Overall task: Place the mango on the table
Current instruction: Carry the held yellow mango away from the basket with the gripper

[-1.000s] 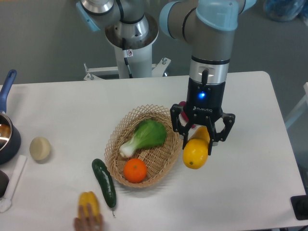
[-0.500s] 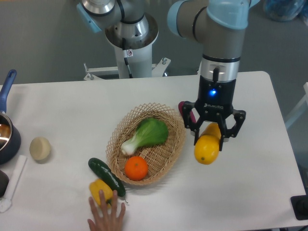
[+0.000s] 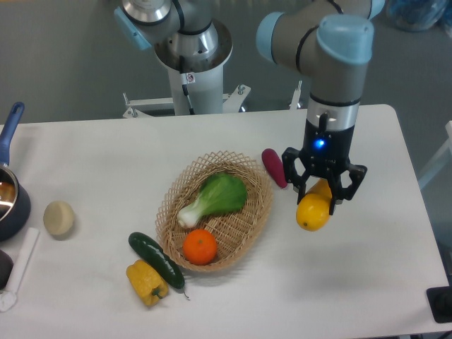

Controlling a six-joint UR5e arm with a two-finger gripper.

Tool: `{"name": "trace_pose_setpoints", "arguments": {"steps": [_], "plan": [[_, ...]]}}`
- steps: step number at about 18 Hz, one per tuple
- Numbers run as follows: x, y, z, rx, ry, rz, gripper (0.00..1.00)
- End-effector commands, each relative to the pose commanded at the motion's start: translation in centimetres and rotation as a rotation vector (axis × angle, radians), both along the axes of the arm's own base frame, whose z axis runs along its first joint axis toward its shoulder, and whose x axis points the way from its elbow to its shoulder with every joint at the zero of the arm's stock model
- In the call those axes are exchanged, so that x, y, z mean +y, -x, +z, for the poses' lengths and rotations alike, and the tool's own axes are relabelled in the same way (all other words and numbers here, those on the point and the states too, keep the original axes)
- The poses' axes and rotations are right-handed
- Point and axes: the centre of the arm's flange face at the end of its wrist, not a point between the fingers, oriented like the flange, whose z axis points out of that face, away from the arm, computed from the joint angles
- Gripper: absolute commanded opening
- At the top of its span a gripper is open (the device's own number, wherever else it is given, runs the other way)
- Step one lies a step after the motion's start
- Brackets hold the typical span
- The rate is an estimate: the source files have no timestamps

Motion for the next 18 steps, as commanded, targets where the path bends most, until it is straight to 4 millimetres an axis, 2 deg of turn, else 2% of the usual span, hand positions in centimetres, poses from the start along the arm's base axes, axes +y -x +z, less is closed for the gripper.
{"name": "trace_pose_setpoints", "arguments": {"steps": [2, 5, 9, 13, 18], "plan": [[-0.9, 1.0, -1.9, -0.006, 0.056, 0.001, 0.35], [-1.3, 2.1, -5.1, -0.045, 0.086, 0.004, 0.35], [-1.1, 3.1, -7.7, -0.079, 0.101, 0.008, 0.35], [-0.7, 5.1, -8.8, -0.087, 0.099, 0.03, 0.38], [-0.8, 6.2, -11.5, -0.122, 0.113, 0.041, 0.38]]}}
